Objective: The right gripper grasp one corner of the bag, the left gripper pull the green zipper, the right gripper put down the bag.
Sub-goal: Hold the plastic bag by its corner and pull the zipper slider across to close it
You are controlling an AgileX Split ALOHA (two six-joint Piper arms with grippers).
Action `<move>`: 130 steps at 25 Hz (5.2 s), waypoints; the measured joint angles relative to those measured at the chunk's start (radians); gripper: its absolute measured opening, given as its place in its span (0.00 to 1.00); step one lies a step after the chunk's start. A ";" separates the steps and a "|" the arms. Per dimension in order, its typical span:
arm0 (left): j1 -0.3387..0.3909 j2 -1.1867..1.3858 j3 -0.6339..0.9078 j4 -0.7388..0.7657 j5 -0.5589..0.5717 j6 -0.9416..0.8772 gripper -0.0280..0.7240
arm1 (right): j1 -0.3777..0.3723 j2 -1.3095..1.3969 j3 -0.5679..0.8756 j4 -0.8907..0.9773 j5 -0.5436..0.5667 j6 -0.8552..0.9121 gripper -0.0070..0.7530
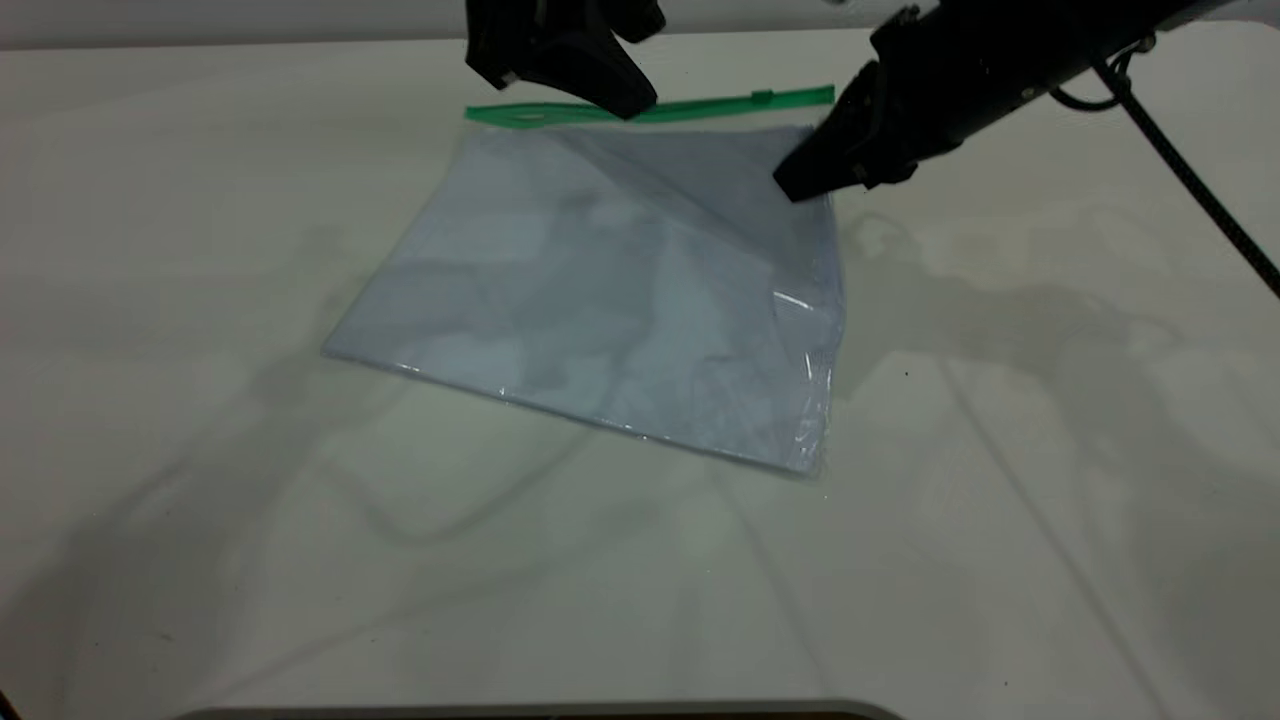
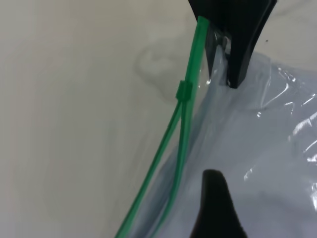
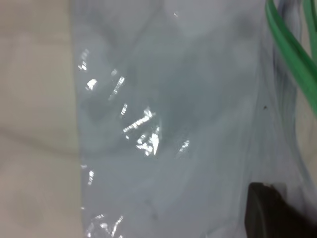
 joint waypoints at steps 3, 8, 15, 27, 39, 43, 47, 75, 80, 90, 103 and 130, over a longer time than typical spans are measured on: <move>-0.010 0.011 0.000 -0.017 -0.008 0.029 0.81 | 0.000 -0.018 0.000 -0.001 0.017 -0.012 0.06; -0.021 0.013 0.000 -0.027 -0.050 0.054 0.81 | 0.000 -0.023 0.000 -0.002 0.041 -0.027 0.06; -0.025 0.025 -0.001 -0.052 -0.065 0.108 0.78 | 0.003 -0.023 0.000 -0.003 0.047 -0.041 0.06; -0.028 0.057 -0.031 -0.137 -0.087 0.180 0.75 | 0.074 -0.023 0.000 0.002 -0.048 -0.086 0.06; -0.031 0.071 -0.031 -0.151 -0.061 0.182 0.60 | 0.080 -0.023 0.000 0.019 -0.029 -0.088 0.06; -0.031 0.071 -0.031 -0.151 -0.061 0.182 0.54 | 0.080 -0.023 0.000 0.019 -0.029 -0.088 0.06; -0.031 0.086 -0.031 -0.154 -0.060 0.177 0.49 | 0.080 -0.023 0.000 0.024 -0.027 -0.087 0.06; 0.007 0.111 -0.081 -0.175 -0.019 0.170 0.10 | 0.018 -0.032 0.000 0.126 0.050 -0.045 0.06; 0.027 0.111 -0.081 -0.182 -0.022 0.165 0.09 | -0.006 -0.032 0.000 0.150 0.089 -0.044 0.06; 0.042 0.110 -0.085 -0.191 -0.006 0.162 0.09 | -0.023 -0.032 -0.008 0.166 0.132 -0.044 0.06; 0.058 0.110 -0.086 -0.164 0.003 0.149 0.10 | -0.026 -0.032 -0.009 0.179 0.146 -0.044 0.06; 0.188 0.137 -0.088 0.010 0.009 0.053 0.12 | -0.037 -0.032 -0.009 0.204 0.135 -0.008 0.06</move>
